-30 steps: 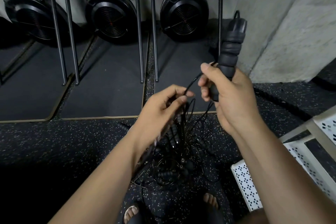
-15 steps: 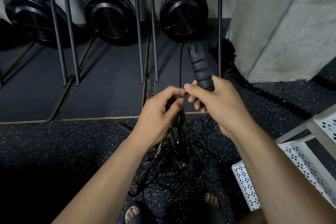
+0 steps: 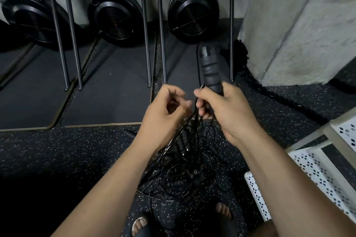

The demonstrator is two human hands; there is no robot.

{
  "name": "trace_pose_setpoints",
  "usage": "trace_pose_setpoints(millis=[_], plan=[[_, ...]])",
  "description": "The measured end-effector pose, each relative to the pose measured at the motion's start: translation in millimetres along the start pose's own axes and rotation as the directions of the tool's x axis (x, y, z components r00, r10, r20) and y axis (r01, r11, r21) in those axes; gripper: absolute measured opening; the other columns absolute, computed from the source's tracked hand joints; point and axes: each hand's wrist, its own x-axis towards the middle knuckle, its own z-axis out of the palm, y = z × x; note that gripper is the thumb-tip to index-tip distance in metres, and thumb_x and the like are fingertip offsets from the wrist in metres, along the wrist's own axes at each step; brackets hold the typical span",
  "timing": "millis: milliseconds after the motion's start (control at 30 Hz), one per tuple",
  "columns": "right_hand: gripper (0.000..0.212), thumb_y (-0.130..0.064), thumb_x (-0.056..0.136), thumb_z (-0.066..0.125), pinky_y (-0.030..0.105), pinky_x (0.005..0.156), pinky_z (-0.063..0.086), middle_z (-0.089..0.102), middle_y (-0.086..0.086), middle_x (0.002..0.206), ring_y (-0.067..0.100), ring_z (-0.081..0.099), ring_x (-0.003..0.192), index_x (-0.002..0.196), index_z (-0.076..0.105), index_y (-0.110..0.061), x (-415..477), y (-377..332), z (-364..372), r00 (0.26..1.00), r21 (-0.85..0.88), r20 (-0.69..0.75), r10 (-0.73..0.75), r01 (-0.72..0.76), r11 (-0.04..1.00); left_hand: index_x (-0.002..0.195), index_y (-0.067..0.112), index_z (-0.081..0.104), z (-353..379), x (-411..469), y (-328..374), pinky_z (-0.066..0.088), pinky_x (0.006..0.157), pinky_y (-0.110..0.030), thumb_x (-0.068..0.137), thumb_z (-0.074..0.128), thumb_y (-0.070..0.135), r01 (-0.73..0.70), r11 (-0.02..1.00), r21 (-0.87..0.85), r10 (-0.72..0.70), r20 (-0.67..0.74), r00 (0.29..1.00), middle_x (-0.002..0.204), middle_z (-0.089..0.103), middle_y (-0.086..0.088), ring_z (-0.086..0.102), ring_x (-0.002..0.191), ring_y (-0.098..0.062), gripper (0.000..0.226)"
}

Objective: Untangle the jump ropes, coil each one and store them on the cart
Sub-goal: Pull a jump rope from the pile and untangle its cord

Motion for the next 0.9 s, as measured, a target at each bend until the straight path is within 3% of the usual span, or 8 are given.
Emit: trace_pose_setpoints(millis=[100,233,333,467,567,667,767,900], plan=[[0.009,-0.009,0.098,0.071,0.028,0.052,0.048,0.07,0.005,0.069,0.018,0.065,0.059,0.09,0.067,-0.011,-1,-6,-2,0.999,0.066,-0.029,-0.031,0.033,0.997,0.1,0.025,0.062,0,0,-12,0.062,0.081,-0.052,0.103,0.066,0.018,0.125,0.991,0.041,-0.129,0.116,0.985,0.082,0.077,-0.002,0.078,0.079,-0.027,0.008],[0.008,-0.007,0.098,0.069,0.026,0.052,0.048,0.07,0.006,0.07,0.018,0.065,0.059,0.091,0.067,-0.01,-1,-11,-3,0.999,0.096,-0.014,-0.045,0.046,0.994,0.1,0.032,0.066,4,-3,-23,0.055,0.082,-0.027,0.096,0.079,0.029,-0.007,0.953,0.302,-0.068,0.235,0.97,0.09,0.074,0.009,0.07,0.086,-0.008,0.014],[0.009,-0.008,0.099,0.069,0.027,0.052,0.049,0.069,0.006,0.07,0.018,0.064,0.059,0.09,0.067,-0.01,-3,-12,-2,0.999,0.099,0.007,-0.039,0.038,0.994,0.097,0.031,0.07,9,-2,-25,0.054,0.086,-0.031,0.092,0.082,0.042,-0.051,0.937,0.345,-0.014,0.183,0.983,0.095,0.071,0.007,0.069,0.091,-0.01,0.017],[0.009,-0.006,0.099,0.069,0.026,0.053,0.049,0.07,0.006,0.07,0.019,0.065,0.059,0.091,0.066,-0.01,-5,-13,0,0.999,0.1,-0.004,-0.054,0.054,0.994,0.088,0.026,0.064,13,0,-29,0.053,0.076,-0.031,0.095,0.078,0.031,-0.047,0.932,0.359,-0.028,0.2,0.979,0.084,0.069,0.005,0.066,0.078,-0.014,0.016],[0.008,-0.006,0.098,0.069,0.027,0.053,0.049,0.071,0.005,0.07,0.019,0.066,0.06,0.092,0.067,-0.01,-5,-15,-2,0.996,0.1,-0.043,-0.082,0.086,0.991,0.086,0.029,0.064,14,1,-32,0.047,0.067,-0.022,0.092,0.074,0.018,-0.024,0.933,0.359,-0.053,0.204,0.977,0.077,0.067,0.011,0.06,0.068,-0.001,0.016],[0.008,-0.006,0.099,0.069,0.026,0.053,0.049,0.07,0.004,0.069,0.018,0.066,0.059,0.092,0.066,-0.011,-4,-17,-3,0.985,0.094,-0.107,-0.137,0.148,0.985,0.092,0.024,0.07,15,5,-36,0.055,0.069,-0.032,0.092,0.068,0.011,0.074,0.952,0.297,-0.137,0.198,0.97,0.082,0.075,0.006,0.069,0.073,-0.015,0.013],[0.006,-0.008,0.1,0.068,0.028,0.054,0.049,0.069,0.004,0.07,0.018,0.065,0.06,0.094,0.067,-0.01,-3,-27,-12,0.969,0.128,-0.18,-0.172,0.197,0.972,0.099,0.028,0.071,13,4,-44,0.061,0.086,-0.051,0.092,0.066,0.011,0.15,0.966,0.209,-0.2,0.241,0.95,0.097,0.08,-0.001,0.076,0.094,-0.037,0.019],[0.009,-0.009,0.101,0.067,0.03,0.058,0.051,0.066,0.003,0.07,0.018,0.064,0.063,0.094,0.064,-0.012,-2,-40,-25,0.956,0.217,-0.226,-0.186,0.235,0.947,0.093,0.026,0.074,5,1,-57,0.053,0.064,-0.028,0.097,0.068,0.008,0.108,0.919,0.38,-0.207,0.233,0.95,0.086,0.076,0.004,0.063,0.065,-0.011,0.02]])
